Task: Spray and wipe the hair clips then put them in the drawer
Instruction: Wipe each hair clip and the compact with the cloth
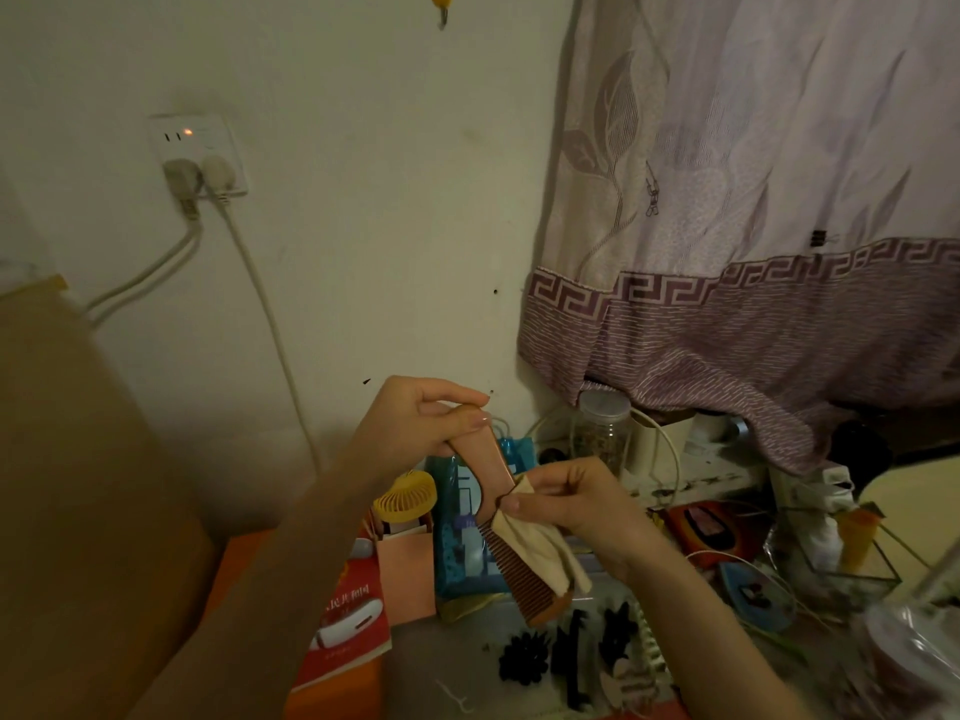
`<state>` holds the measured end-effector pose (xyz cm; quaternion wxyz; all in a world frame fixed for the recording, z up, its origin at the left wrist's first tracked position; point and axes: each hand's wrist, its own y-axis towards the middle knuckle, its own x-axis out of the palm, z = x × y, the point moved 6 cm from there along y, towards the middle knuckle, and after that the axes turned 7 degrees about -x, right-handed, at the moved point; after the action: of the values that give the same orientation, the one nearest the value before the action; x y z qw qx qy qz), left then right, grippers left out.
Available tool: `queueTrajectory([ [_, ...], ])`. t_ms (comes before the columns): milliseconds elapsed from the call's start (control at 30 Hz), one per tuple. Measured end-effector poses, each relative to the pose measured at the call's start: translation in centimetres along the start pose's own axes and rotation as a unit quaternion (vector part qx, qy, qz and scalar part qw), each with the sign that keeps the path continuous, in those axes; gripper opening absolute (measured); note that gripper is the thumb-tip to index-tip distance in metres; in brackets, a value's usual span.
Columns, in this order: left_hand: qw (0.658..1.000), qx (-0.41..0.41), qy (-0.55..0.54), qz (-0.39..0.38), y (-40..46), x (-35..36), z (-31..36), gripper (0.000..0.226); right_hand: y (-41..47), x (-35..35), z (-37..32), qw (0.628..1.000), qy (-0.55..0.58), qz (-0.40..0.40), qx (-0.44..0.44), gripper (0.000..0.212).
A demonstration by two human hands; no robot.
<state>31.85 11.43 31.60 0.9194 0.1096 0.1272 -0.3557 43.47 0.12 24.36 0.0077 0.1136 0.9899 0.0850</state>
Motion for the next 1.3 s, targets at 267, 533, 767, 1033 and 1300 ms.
queueTrajectory([
  [267,0.993,-0.012,-0.105,0.043,-0.2,0.3,-0.8,0.015,0.4,0.4,0.5,0.995,0.07,0.068,-0.019,0.022],
  [533,0.991,-0.059,-0.121,0.026,-1.1,1.8,-2.6,0.02,0.8,-1.3,0.1,0.968,0.147,0.2,-0.045,0.013],
  [767,0.987,-0.092,-0.128,-0.028,-2.3,4.4,-4.3,0.011,1.0,-1.9,0.1,0.935,0.202,0.285,-0.064,0.01],
  [1033,0.988,-0.102,-0.109,-0.045,-2.2,5.1,-4.8,0.017,0.8,-2.1,0.2,0.917,0.24,0.314,-0.055,0.007],
  [1300,0.987,-0.107,-0.07,-0.095,-2.0,4.8,-4.5,0.016,0.7,-3.1,0.1,0.913,0.243,0.325,-0.043,0.005],
])
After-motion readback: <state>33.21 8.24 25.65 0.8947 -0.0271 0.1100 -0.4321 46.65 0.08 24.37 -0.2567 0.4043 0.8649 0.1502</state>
